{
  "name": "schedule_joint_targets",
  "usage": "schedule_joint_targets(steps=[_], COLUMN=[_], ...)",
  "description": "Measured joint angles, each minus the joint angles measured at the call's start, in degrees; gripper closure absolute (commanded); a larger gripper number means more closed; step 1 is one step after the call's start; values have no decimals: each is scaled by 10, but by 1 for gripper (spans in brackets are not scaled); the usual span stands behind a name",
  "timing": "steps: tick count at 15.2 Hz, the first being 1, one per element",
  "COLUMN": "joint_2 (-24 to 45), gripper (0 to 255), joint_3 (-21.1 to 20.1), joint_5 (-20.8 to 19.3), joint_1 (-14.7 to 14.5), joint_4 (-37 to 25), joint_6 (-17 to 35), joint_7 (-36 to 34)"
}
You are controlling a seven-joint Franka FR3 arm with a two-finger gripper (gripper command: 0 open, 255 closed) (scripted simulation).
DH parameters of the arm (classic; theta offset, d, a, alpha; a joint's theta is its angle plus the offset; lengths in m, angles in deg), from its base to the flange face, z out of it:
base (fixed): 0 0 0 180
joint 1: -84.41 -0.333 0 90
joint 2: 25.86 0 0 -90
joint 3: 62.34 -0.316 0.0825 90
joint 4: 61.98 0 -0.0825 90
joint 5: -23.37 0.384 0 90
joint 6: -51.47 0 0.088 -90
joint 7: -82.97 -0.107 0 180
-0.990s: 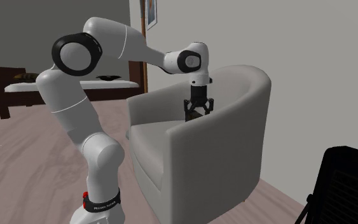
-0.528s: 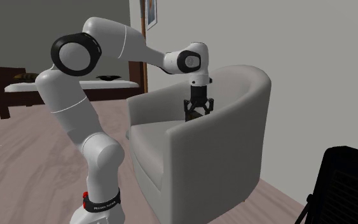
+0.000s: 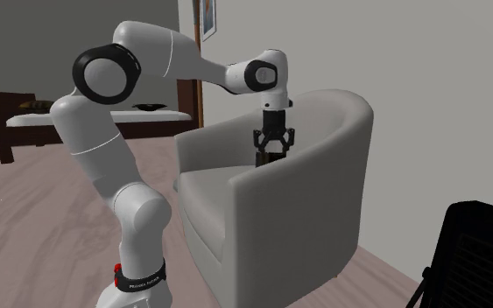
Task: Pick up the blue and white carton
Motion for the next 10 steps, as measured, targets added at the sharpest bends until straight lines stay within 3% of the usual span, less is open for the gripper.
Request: schedule_joint_targets(steps=[10], joint_2=[9], gripper=[255], joint_3=[-3], joint_5=[4], joint_1=[-2], joint_4=[-79], joint_6=[-70], joint_7=[2])
